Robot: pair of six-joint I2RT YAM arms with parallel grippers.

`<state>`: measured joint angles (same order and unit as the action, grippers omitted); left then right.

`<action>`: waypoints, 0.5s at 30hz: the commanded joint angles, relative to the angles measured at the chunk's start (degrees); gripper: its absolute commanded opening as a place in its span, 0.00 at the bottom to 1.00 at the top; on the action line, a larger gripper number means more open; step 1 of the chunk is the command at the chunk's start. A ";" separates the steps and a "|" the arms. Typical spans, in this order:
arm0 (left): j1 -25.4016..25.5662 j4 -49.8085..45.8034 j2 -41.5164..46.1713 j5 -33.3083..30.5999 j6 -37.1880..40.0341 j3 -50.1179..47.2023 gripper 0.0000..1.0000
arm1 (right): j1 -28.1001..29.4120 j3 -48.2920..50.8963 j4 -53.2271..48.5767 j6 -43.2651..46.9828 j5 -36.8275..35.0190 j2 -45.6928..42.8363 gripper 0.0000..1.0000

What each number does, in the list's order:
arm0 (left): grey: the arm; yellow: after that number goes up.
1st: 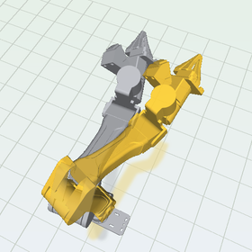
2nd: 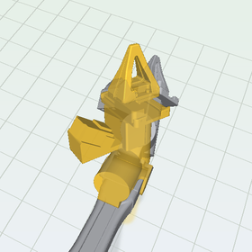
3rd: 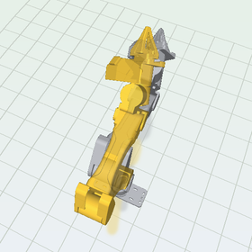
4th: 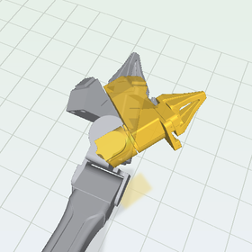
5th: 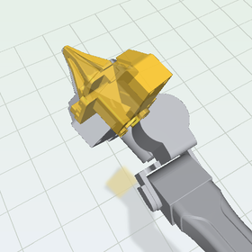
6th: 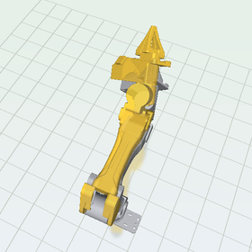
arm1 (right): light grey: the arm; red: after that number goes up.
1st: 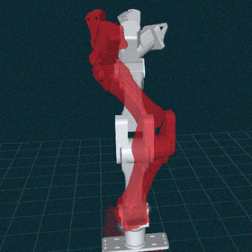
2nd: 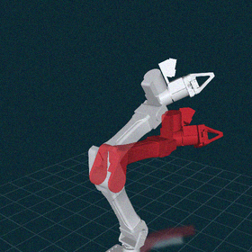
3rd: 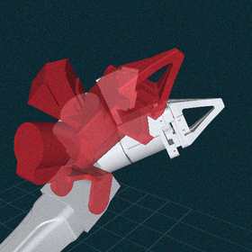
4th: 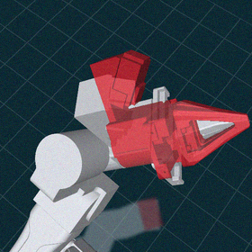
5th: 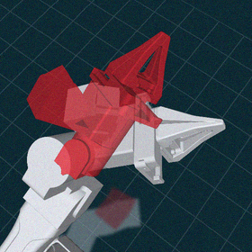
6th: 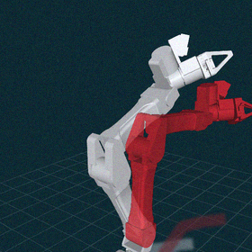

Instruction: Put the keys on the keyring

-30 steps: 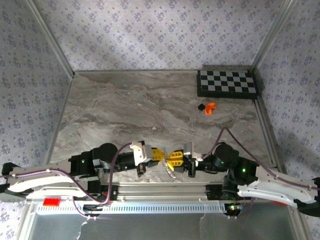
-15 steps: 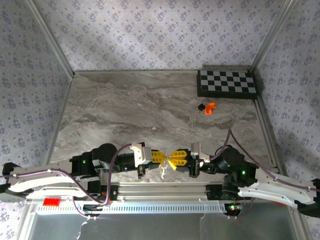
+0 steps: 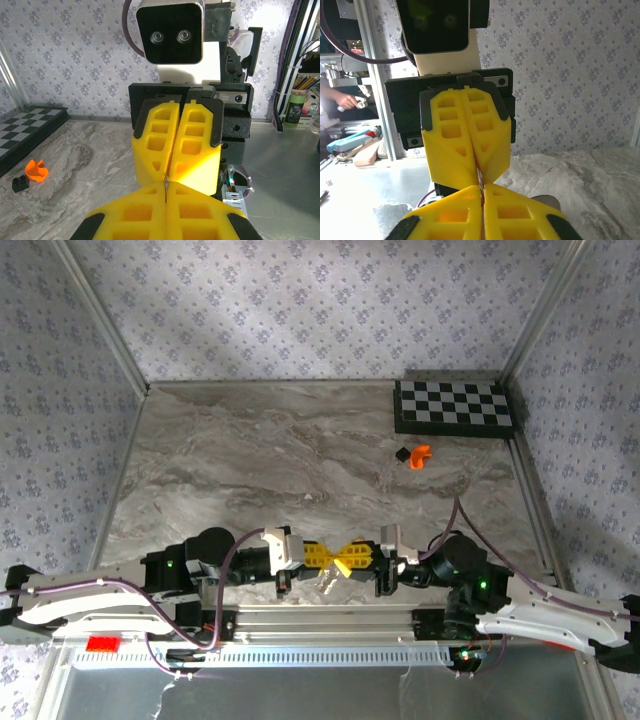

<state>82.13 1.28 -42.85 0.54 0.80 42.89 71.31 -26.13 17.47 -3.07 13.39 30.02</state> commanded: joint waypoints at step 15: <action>0.23 -17.32 -0.99 -23.44 0.80 6.28 0.97 | 0.28 -17.39 -34.86 9.66 -11.09 0.11 0.00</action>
<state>82.15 -8.62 -43.83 -12.16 0.99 45.71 71.31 -38.48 -6.02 3.14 7.29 30.13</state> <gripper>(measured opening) 0.931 0.052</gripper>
